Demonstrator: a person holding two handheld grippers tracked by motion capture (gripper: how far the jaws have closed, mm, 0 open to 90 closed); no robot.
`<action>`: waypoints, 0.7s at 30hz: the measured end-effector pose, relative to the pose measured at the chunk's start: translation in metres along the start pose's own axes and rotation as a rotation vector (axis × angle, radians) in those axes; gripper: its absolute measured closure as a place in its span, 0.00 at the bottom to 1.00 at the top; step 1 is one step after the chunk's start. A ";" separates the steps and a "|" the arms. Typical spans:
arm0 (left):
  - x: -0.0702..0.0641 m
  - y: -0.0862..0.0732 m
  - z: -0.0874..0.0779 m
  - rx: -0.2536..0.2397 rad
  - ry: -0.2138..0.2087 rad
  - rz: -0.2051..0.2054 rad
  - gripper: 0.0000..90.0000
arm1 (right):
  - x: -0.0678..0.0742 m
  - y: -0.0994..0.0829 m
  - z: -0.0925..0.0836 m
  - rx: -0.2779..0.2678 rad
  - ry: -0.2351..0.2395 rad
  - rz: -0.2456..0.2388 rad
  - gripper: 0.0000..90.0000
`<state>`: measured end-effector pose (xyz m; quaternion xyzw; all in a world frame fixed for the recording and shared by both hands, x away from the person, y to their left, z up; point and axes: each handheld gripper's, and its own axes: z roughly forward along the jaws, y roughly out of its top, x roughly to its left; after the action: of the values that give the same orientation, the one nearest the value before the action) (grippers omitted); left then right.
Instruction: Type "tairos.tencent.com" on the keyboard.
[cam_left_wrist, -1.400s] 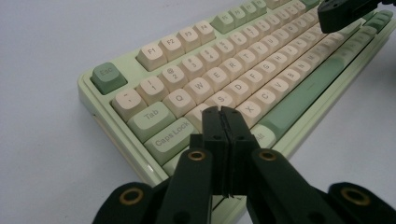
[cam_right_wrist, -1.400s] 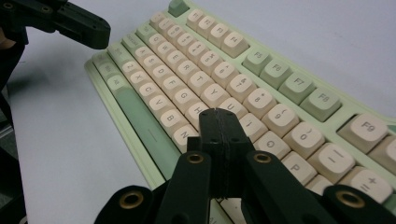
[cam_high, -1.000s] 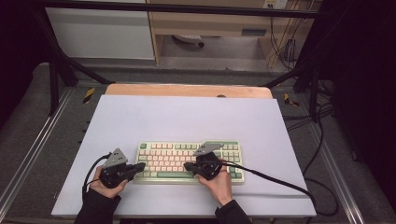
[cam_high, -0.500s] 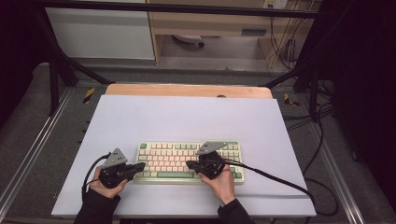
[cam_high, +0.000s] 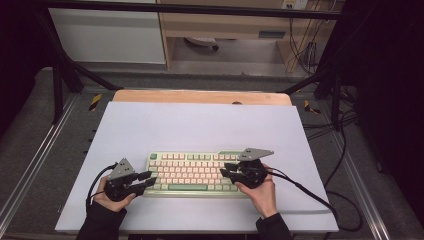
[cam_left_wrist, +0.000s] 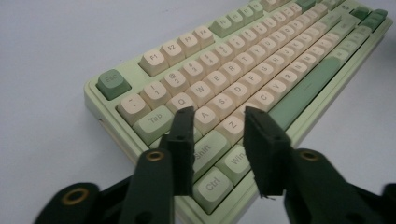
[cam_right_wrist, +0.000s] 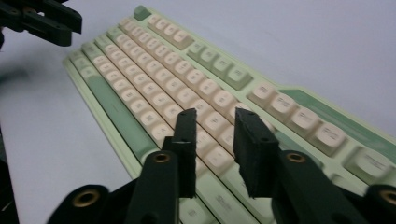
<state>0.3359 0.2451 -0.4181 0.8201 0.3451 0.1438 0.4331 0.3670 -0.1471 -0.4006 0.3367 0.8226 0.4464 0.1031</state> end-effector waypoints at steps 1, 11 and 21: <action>0.000 0.000 -0.001 -0.001 0.008 0.006 0.66 | -0.003 -0.002 -0.003 0.001 -0.003 0.003 0.67; 0.009 -0.012 -0.008 0.026 0.021 -0.007 0.32 | -0.028 -0.031 -0.033 -0.026 -0.068 0.039 0.21; 0.009 -0.018 -0.006 0.063 0.018 0.005 0.07 | -0.042 -0.060 -0.045 -0.001 -0.056 0.077 0.07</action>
<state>0.3307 0.2621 -0.4295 0.8331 0.3510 0.1412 0.4035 0.3495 -0.2265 -0.4277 0.3804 0.8055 0.4411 0.1088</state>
